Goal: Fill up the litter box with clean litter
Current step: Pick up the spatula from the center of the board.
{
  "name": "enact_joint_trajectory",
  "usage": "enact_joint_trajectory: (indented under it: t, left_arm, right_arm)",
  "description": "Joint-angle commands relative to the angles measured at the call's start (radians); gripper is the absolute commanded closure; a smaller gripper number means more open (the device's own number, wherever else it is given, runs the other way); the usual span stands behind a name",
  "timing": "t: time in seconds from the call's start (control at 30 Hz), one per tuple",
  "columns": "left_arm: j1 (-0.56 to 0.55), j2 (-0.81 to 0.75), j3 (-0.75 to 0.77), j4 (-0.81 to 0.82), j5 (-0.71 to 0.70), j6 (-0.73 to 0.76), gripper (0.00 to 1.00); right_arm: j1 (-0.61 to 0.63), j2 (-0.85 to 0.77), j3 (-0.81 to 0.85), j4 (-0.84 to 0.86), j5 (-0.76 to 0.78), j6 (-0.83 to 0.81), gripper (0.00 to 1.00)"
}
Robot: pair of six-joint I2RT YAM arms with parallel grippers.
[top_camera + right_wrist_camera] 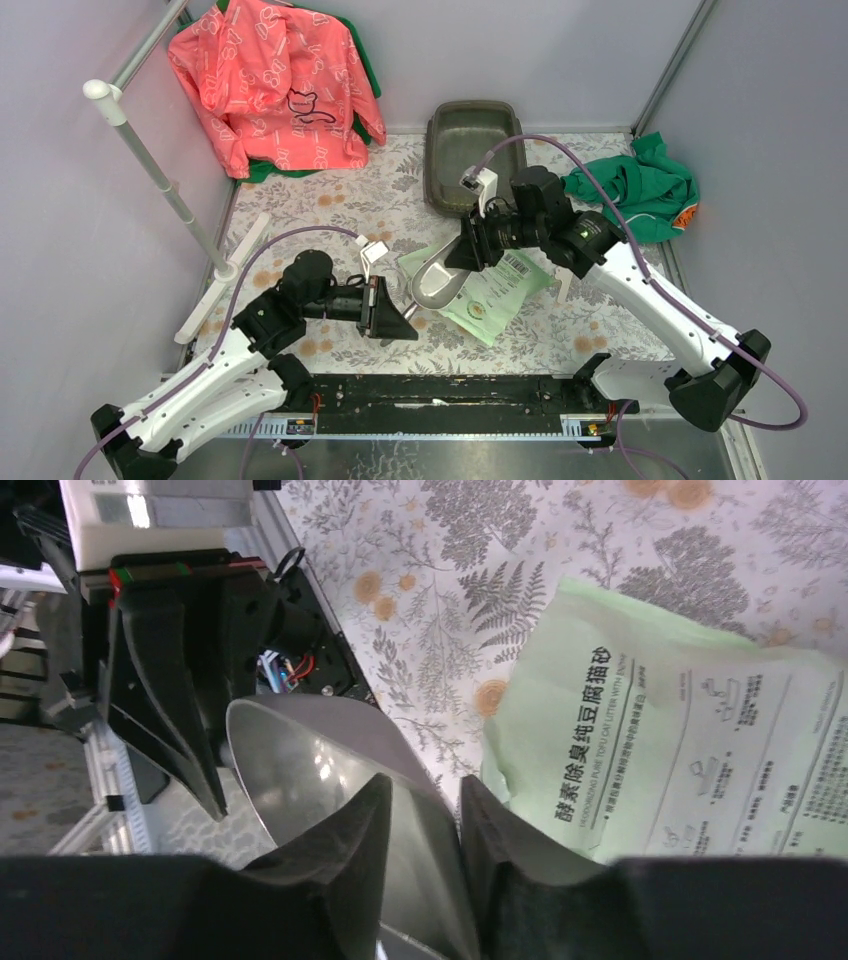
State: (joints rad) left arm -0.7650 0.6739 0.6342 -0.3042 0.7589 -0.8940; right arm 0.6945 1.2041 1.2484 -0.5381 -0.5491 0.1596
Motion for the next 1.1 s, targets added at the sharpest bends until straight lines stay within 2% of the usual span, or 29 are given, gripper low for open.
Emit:
enact_joint_trajectory:
  t: [0.0,0.03,0.07,0.17,0.2,0.27,0.37,0.4,0.63,0.73,0.83,0.97,1.03,1.07]
  left_arm:
    - [0.002,0.005,-0.001,0.042,0.037,0.033,0.94]
    - [0.002,0.008,-0.001,0.050,0.037,0.032,0.93]
    - [0.002,0.012,-0.002,0.061,0.033,0.031,0.91]
    - [0.002,0.024,0.002,0.098,0.000,0.031,0.81]
    - [0.002,0.027,0.007,0.108,-0.021,0.033,0.71]
    - [0.005,0.043,0.023,0.115,-0.063,0.047,0.42]
    - [0.011,0.071,0.049,0.122,-0.144,0.069,0.06]
    - [0.014,0.082,0.053,0.135,-0.165,0.069,0.02]
    - [0.078,0.126,0.094,0.166,-0.280,0.084,0.02]
    - [0.149,0.118,0.078,0.186,-0.364,0.074,0.02]
    - [0.246,0.099,0.013,0.284,-0.389,0.024,0.01]
    - [0.437,0.191,-0.092,0.522,-0.218,-0.104,0.02]
    - [0.524,0.288,-0.184,0.806,-0.021,-0.240,0.01]
    - [0.551,0.337,-0.238,1.008,0.039,-0.332,0.01]
  right_arm:
    - [-0.007,0.013,0.015,0.079,-0.118,0.012,0.72]
    - [-0.006,0.015,0.005,0.084,-0.129,0.015,0.82]
    - [-0.007,0.013,-0.008,0.087,-0.131,0.020,0.97]
    - [-0.009,-0.009,-0.047,0.100,-0.105,0.029,1.00]
    - [-0.010,-0.020,-0.058,0.103,-0.085,0.036,1.00]
    - [-0.029,-0.043,-0.079,0.115,-0.061,0.058,1.00]
    - [-0.113,-0.080,-0.128,0.175,-0.063,0.140,1.00]
    - [-0.146,-0.090,-0.147,0.199,-0.072,0.171,1.00]
    - [-0.389,-0.132,-0.247,0.306,-0.179,0.296,1.00]
    - [-0.489,-0.147,-0.295,0.367,-0.223,0.360,1.00]
    - [-0.545,-0.161,-0.331,0.420,-0.240,0.416,1.00]
    - [-0.558,-0.169,-0.409,0.545,-0.243,0.506,1.00]
    - [-0.562,-0.169,-0.446,0.617,-0.255,0.549,1.00]
    - [-0.562,-0.171,-0.462,0.642,-0.256,0.567,1.00]
